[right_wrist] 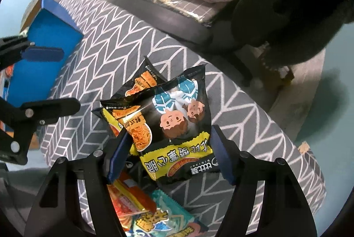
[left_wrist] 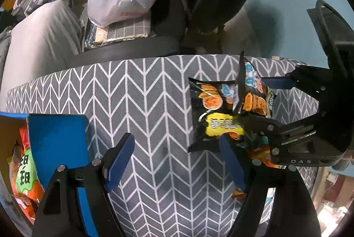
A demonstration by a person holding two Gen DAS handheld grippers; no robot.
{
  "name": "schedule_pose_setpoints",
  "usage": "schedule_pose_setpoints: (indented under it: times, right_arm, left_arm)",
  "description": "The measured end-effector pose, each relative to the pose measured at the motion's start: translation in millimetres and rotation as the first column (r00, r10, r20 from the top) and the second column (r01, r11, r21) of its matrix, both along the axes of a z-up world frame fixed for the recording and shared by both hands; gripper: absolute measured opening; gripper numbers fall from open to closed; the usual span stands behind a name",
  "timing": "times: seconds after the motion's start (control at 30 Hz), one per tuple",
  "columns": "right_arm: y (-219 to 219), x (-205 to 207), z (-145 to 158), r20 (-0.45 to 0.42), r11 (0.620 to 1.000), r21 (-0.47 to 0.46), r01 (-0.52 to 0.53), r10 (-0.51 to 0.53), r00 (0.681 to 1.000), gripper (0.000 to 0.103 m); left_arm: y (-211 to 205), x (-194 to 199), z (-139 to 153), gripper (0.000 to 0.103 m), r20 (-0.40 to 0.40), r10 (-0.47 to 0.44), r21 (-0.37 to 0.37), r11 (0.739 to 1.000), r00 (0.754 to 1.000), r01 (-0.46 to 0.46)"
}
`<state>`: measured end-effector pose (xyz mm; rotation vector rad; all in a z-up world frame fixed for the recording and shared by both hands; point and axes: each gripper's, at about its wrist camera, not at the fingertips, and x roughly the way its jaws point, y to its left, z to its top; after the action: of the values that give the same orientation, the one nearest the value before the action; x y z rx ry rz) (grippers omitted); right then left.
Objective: Organize snacks
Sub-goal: 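Grasp the black snack bag with the right tool, then grasp the red-orange chip bag with the left tool while the right tool holds the black bag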
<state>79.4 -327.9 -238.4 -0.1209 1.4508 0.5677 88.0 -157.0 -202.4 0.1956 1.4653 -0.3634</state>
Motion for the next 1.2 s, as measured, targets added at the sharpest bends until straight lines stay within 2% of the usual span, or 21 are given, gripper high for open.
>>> schedule_pose_setpoints:
  times: [0.23, 0.47, 0.63, 0.8, 1.0, 1.2]
  right_arm:
    - [-14, -19, 22, 0.048, 0.995, -0.046, 0.087, -0.085, 0.995, 0.07]
    - [-33, -51, 32, 0.057, 0.972, -0.089, 0.218, -0.213, 0.975, 0.07]
    - [-57, -78, 37, 0.051, 0.937, -0.07, 0.342, -0.339, 0.939, 0.07]
    - [-81, -100, 43, 0.048, 0.888, -0.045, 0.457, -0.455, 0.889, 0.07]
    - [-100, -125, 44, 0.029, 0.847, -0.022, 0.531, -0.53, 0.847, 0.07]
    - [-118, -148, 42, 0.008, 0.812, -0.014, 0.584, -0.584, 0.812, 0.07]
  left_arm:
    - [-11, -20, 10, 0.08, -0.03, -0.022, -0.037, 0.999, 0.999, 0.021]
    - [-24, -46, -4, 0.08, -0.128, -0.016, -0.077, 0.997, 0.992, 0.006]
    - [-32, -58, -9, 0.08, -0.168, 0.006, -0.102, 0.995, 0.986, -0.024]
    - [-42, -72, -17, 0.083, -0.226, 0.038, -0.139, 0.988, 0.973, -0.071]
    - [-64, -82, -28, 0.083, -0.247, 0.012, -0.125, 0.991, 0.969, -0.044]
    - [-84, -76, -53, 0.083, -0.279, 0.019, -0.104, 0.993, 0.96, -0.05]
